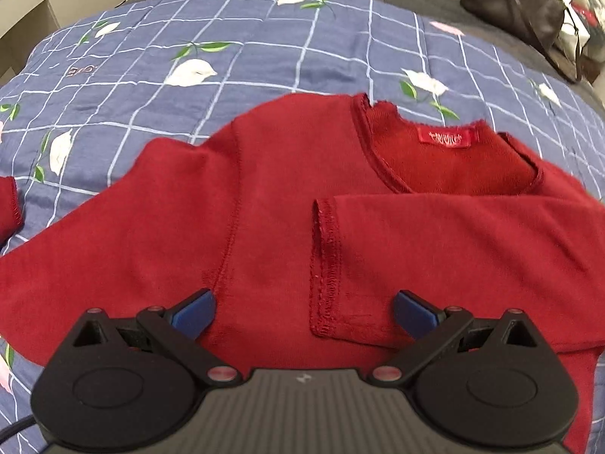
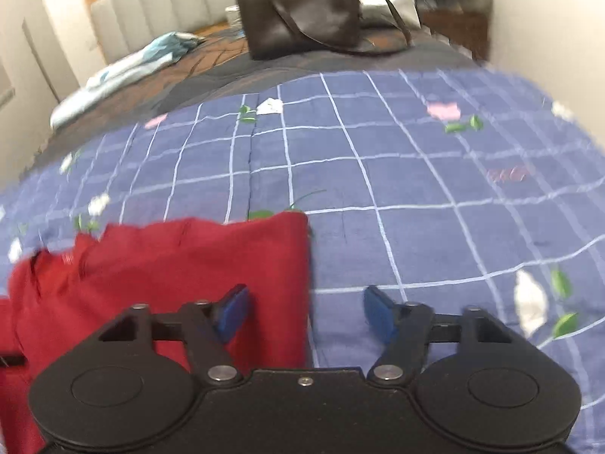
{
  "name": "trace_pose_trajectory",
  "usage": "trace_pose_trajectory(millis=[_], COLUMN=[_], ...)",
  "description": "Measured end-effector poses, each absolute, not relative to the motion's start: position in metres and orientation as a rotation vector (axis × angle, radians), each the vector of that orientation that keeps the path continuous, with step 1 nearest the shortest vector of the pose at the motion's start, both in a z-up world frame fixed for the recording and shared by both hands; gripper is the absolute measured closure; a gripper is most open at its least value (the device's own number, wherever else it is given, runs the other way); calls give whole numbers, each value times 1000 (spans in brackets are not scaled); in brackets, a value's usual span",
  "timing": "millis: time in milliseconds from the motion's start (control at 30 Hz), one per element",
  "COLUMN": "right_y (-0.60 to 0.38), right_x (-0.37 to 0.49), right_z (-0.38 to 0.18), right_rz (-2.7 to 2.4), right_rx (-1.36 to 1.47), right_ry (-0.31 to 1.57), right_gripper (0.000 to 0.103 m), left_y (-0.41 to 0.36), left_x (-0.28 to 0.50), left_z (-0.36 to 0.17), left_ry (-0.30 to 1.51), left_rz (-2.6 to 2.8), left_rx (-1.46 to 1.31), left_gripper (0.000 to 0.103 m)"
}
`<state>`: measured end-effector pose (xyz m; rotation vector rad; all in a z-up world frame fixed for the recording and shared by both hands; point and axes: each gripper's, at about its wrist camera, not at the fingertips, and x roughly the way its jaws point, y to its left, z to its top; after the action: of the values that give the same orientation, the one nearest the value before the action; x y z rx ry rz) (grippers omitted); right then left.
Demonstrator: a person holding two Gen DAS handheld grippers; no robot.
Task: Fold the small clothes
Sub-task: 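Lay the sleeve across the sweater body and open the right gripper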
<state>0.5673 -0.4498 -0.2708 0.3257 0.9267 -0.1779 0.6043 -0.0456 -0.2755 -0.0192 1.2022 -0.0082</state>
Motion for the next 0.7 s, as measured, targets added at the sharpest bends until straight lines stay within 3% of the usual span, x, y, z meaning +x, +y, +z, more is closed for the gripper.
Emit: trace_pose_trajectory(millis=[33,100,167,300,533,700], right_y=[-456,-464,-465,-454,-445,-441], right_x=[571,579,582,584,590,577], right_z=[-275,-279,-273,-251,-270,-259], right_rz=[-149,-80,-56,-66,-82,-95], right_rx=[375,456,413,221,97,86], right_ry=[941,957,959,939,981,944], right_gripper=[48,91,96,97,93,62], left_y=[-47,-51,-54,-63,-60,-53], left_x=[605,605,605,609,608,603], left_z=[-276,-276,-276,-284,-282,-269], left_ry=[1205,1205,1204,1230,1218,1182], left_rz=[-11,-16,-18,-12,-28,-37], left_rx=[-17,-11,-3,37,30,-27], left_gripper=[0,0,0,0,0,0])
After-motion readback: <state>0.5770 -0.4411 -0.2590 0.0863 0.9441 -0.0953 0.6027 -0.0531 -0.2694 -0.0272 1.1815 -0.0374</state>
